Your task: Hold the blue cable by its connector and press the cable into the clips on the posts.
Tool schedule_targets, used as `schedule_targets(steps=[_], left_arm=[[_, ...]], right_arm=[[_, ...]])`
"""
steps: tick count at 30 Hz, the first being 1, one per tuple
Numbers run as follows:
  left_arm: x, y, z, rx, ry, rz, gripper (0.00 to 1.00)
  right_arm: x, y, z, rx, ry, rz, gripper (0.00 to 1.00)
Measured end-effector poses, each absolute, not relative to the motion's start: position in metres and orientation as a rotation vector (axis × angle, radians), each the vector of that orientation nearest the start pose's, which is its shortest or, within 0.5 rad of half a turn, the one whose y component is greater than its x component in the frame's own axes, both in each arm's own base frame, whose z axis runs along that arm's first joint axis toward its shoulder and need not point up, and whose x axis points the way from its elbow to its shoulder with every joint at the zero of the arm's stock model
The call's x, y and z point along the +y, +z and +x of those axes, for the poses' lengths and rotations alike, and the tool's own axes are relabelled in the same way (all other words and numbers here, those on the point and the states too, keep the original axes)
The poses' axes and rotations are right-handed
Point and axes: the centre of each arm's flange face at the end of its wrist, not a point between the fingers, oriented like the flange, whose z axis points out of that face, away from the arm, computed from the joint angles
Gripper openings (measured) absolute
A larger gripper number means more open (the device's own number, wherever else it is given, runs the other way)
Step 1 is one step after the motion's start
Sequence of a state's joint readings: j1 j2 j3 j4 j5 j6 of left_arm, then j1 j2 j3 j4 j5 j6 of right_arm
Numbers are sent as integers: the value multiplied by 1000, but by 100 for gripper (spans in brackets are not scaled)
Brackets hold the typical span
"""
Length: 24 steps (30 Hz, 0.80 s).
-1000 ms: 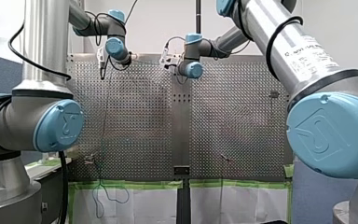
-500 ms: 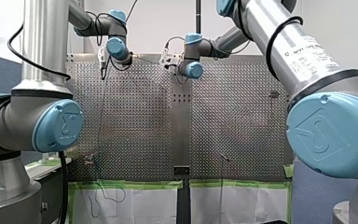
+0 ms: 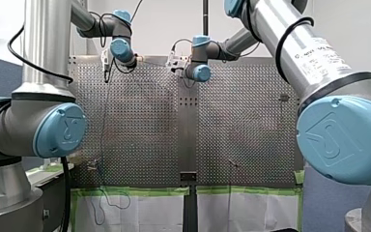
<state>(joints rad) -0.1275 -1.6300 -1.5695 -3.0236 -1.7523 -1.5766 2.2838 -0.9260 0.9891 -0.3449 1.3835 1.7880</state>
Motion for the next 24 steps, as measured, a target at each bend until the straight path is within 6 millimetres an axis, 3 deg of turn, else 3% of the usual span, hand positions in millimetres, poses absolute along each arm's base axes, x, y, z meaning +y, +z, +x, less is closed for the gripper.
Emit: schedule_targets(steps=[12,24], left_arm=[[-199,448,497,1506,5,-50,0],[-225,411,488,1522,-5,-42,0]], right_arm=[[-481,361,604,1037,-2700,-2094,0],[-476,316,589,1194,-2614,-2186,0]])
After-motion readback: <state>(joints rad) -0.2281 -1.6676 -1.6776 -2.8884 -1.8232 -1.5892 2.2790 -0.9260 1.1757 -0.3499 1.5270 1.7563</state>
